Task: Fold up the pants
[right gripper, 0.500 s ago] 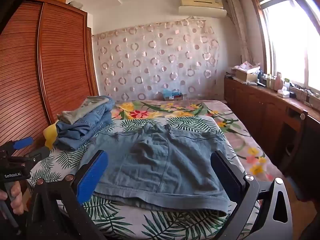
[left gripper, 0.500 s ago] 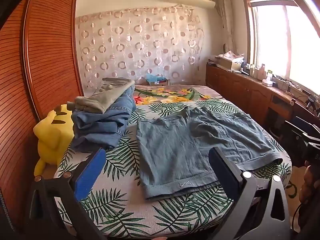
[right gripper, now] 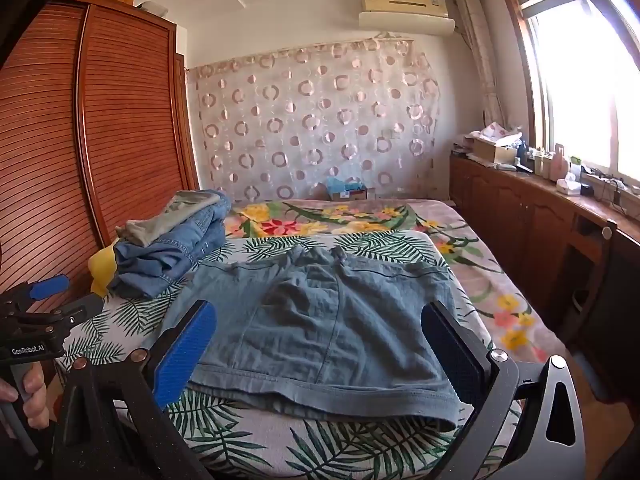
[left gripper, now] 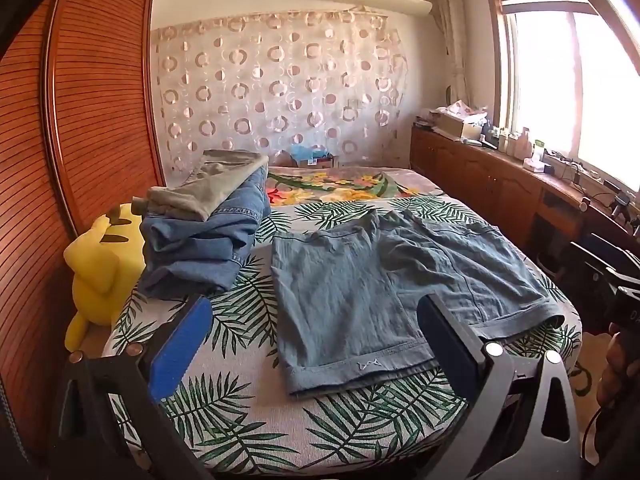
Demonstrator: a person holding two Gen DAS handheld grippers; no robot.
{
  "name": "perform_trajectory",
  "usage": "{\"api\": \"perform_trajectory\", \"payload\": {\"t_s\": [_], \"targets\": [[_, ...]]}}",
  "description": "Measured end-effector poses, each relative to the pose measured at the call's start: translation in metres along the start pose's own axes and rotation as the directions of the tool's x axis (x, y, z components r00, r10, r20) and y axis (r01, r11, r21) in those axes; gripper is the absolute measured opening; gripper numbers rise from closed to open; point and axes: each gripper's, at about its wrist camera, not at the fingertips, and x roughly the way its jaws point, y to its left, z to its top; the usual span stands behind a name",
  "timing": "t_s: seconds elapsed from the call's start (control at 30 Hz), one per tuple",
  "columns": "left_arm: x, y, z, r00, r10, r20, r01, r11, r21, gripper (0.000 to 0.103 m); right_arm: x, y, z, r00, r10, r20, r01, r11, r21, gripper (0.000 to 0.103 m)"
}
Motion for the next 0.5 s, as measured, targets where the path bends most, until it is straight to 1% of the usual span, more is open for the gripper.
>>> {"api": "perform_trajectory", "payload": {"t_s": [0.5], "targets": [[0.0049, -0.0005, -0.0019, 1.0, 0.004, -0.004, -0.004, 1.0, -0.01, 0.102, -0.0013, -0.0028, -0.0045, 1.0, 0.001, -0.003, -0.001, 1.0, 0.004, 0.103]]}}
